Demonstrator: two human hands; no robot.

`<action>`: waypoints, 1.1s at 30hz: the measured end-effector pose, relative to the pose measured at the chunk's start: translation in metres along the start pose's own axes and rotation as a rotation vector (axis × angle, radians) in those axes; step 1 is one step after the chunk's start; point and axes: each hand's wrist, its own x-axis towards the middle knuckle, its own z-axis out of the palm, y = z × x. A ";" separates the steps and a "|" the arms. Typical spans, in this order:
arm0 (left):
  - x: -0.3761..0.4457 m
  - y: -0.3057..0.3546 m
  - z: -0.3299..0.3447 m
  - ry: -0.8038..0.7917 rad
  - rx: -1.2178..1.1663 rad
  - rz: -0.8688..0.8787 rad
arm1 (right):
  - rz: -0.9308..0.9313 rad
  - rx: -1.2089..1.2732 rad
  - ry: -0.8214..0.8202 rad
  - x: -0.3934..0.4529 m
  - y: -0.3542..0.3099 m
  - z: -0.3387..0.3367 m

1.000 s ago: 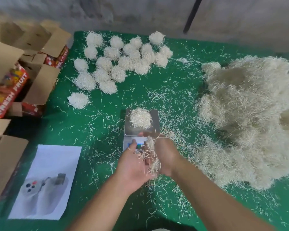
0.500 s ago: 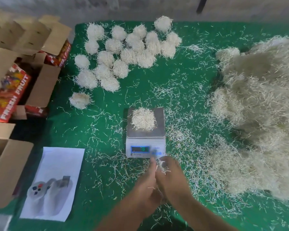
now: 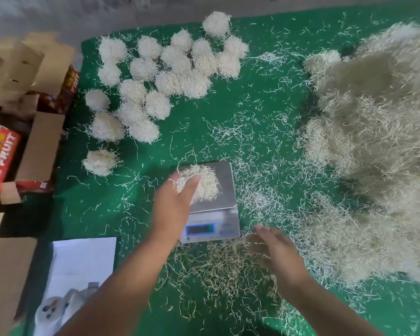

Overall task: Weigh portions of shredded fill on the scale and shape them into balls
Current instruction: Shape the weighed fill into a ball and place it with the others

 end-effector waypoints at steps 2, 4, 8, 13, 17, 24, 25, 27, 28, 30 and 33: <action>0.029 0.012 -0.003 0.011 0.080 0.109 | -0.007 0.001 0.012 0.006 -0.004 -0.005; 0.051 0.020 -0.002 0.015 0.157 0.169 | -0.001 -0.005 0.022 0.010 -0.003 -0.010; 0.070 0.025 0.003 0.047 0.147 0.148 | 0.023 -0.015 0.039 0.014 0.004 -0.016; 0.054 0.018 0.012 0.066 0.053 0.177 | 0.055 -0.013 0.048 0.017 0.008 -0.016; 0.048 0.013 0.013 0.017 0.059 0.216 | 0.055 -0.034 0.014 0.017 0.005 -0.011; 0.022 0.039 0.006 -0.262 -0.257 -0.190 | -0.193 -0.145 -0.064 0.005 -0.032 0.005; 0.013 0.039 0.011 -0.357 -0.298 -0.245 | -0.265 -0.176 -0.095 0.000 -0.041 0.008; -0.008 0.038 0.021 -0.523 -0.374 -0.323 | -0.406 -0.282 -0.159 -0.008 -0.053 0.015; -0.017 0.035 0.027 -0.570 -0.430 -0.345 | -0.470 -0.347 -0.168 -0.010 -0.056 0.018; -0.029 0.032 0.036 -0.617 -0.557 -0.384 | -0.539 -0.428 -0.127 -0.013 -0.059 0.022; -0.041 0.033 0.038 -0.662 -0.621 -0.361 | -0.573 -0.365 -0.086 -0.015 -0.055 0.015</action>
